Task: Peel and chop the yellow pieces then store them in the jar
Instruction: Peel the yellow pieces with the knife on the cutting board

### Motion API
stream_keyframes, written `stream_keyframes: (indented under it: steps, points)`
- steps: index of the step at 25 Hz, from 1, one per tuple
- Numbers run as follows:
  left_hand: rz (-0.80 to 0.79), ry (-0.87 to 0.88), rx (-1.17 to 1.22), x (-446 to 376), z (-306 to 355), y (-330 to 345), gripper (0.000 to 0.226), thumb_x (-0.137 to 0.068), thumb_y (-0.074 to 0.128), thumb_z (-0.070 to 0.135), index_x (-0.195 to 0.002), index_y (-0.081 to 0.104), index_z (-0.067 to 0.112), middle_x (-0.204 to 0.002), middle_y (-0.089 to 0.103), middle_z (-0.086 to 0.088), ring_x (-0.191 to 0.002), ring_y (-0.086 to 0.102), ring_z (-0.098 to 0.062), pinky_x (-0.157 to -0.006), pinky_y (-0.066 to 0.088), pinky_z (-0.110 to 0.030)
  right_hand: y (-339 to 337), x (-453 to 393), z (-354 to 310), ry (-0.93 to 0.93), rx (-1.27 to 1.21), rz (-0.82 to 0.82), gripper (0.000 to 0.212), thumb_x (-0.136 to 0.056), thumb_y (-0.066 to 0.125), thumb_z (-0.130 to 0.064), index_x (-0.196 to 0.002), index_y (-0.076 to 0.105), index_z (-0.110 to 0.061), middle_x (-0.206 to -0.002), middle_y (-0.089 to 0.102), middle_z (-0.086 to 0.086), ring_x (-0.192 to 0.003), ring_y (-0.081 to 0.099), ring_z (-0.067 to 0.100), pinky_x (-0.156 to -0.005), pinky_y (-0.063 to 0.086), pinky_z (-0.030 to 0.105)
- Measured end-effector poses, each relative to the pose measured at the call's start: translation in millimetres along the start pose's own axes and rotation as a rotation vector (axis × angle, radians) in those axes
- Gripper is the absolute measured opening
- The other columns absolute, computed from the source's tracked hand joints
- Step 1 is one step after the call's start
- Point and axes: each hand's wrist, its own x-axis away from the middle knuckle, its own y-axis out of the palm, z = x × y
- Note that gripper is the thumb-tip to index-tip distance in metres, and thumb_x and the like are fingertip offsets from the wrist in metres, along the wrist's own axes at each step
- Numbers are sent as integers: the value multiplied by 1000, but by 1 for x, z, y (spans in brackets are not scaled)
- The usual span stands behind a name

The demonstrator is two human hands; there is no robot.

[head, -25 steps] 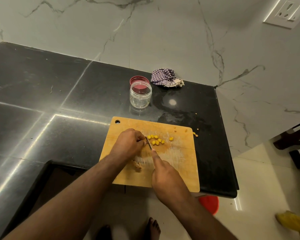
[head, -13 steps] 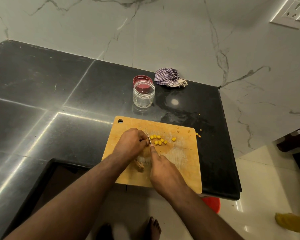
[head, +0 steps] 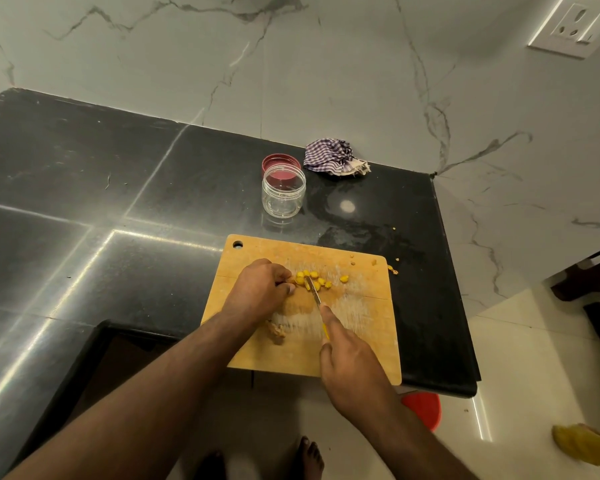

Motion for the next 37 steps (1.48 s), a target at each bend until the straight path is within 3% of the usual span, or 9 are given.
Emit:
stream_keyframes:
  steps: [6, 14, 17, 23, 32, 37]
  points:
    - [50, 13, 25, 3, -1, -1, 29, -92, 67, 26, -120, 71, 19, -108, 65, 2, -96, 57, -12, -76, 41, -22, 4, -11, -13, -34, 74, -22, 59, -103, 35, -24, -156, 10, -33, -107, 54, -4, -89, 53, 10, -76, 47, 27]
    - [45, 40, 18, 2, -2, -2, 22, -92, 66, 25, -113, 74, 21, -100, 62, 6, -89, 54, -8, -72, 38, -20, 11, -18, -19, -13, 135, -62, 62, -103, 33, -21, -157, 4, -32, -110, 52, 0, -87, 53, 14, -74, 47, 29]
    - [44, 49, 13, 1, -2, -1, 22, -92, 65, 23, -112, 75, 20, -99, 62, 6, -88, 54, -9, -73, 39, -21, 11, -19, -22, -13, 192, -103, 66, -101, 33, -16, -157, 0, -29, -112, 51, 4, -86, 53, 16, -68, 41, 28]
    - [54, 38, 9, 0, -2, -1, 17, -92, 65, 21, -104, 77, 21, -98, 65, 5, -88, 56, -10, -73, 43, -23, 14, -40, -32, 68, 229, -180, 72, -99, 37, -16, -156, -5, -29, -128, 49, 12, -103, 56, 27, -78, 45, 35]
    - [46, 9, 15, -1, -1, -1, 19, -90, 71, 28, -106, 76, 20, -94, 60, 8, -86, 55, -9, -68, 39, -20, 16, 0, -14, 62, 131, -154, 71, -101, 36, -18, -155, -6, -35, -112, 49, -3, -89, 50, 10, -73, 42, 25]
    - [46, 8, 34, 2, -1, -1, 21, -90, 71, 27, -109, 74, 20, -98, 60, 7, -90, 54, -9, -65, 37, -18, 7, 4, -4, 31, 49, -56, 60, -103, 34, -25, -155, 8, -36, -108, 53, -6, -89, 52, 8, -76, 46, 26]
